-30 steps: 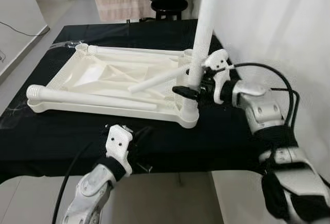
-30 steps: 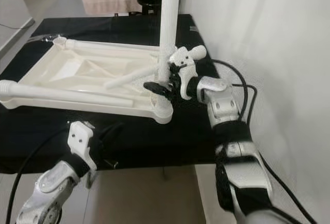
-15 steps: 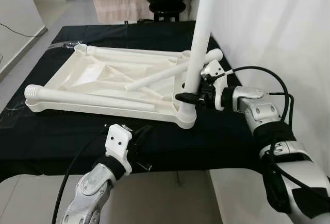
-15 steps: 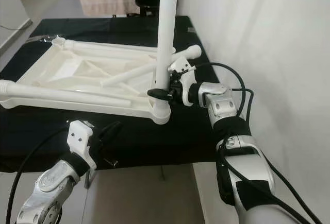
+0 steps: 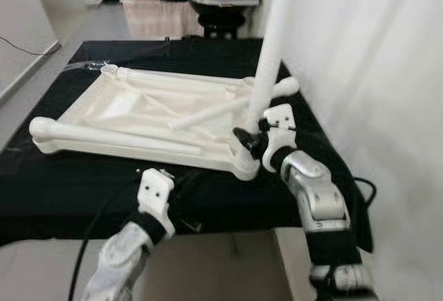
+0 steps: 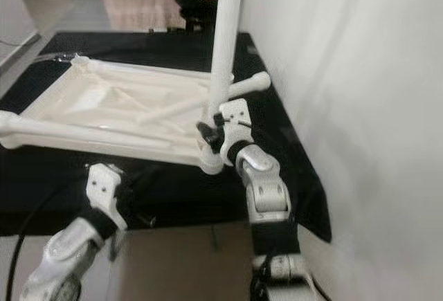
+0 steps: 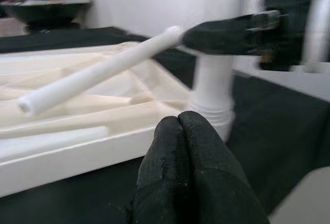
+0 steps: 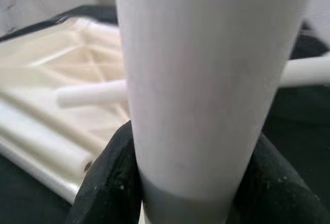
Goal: Building children table
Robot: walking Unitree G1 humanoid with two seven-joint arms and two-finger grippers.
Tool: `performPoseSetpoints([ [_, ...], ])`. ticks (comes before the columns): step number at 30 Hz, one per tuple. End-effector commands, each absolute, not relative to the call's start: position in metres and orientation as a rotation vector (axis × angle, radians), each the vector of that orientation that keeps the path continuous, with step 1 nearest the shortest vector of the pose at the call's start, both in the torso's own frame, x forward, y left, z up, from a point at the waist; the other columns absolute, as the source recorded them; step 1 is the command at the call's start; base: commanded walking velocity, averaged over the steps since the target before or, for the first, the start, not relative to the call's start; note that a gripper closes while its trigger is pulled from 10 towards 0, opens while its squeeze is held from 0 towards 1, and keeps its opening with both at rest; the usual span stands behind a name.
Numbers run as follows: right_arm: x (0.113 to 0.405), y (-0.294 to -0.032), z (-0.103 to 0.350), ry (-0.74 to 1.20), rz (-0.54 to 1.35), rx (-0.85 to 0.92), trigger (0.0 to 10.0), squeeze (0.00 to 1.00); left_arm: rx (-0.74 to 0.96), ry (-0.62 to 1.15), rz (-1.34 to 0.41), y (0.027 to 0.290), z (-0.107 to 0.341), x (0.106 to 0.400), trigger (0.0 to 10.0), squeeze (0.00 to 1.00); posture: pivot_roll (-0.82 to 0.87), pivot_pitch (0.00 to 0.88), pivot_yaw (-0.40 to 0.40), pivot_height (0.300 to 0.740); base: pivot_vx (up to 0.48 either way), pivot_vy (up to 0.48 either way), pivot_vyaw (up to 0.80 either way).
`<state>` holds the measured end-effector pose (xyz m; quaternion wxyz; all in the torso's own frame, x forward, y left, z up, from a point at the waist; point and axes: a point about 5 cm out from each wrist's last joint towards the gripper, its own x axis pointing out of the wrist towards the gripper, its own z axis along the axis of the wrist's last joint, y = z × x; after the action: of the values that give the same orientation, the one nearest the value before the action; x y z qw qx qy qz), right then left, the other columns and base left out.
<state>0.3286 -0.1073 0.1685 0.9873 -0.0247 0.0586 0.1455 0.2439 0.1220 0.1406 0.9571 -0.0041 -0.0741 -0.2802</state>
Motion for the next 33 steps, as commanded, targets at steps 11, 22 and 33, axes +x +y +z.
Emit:
performPoseSetpoints([
  [11,0.353,-0.091,0.168,0.171,0.568,-0.053,10.0,1.00,-0.017,-0.139,-0.559,0.121,0.139,0.248,10.0,0.00,0.04,0.065,-0.031,0.740,0.000,0.000,0.00],
  [22,0.355,-0.096,0.191,0.140,1.070,-0.240,10.0,0.00,-0.025,-0.138,-0.564,0.118,0.138,0.249,10.0,0.00,0.04,0.054,-0.036,0.740,0.000,0.000,0.00],
  [33,0.373,-0.107,0.188,0.211,1.160,-0.089,0.0,0.00,-0.022,-0.137,-0.565,0.116,0.138,0.248,10.0,0.00,0.05,0.061,-0.042,0.740,0.000,0.000,0.00],
])
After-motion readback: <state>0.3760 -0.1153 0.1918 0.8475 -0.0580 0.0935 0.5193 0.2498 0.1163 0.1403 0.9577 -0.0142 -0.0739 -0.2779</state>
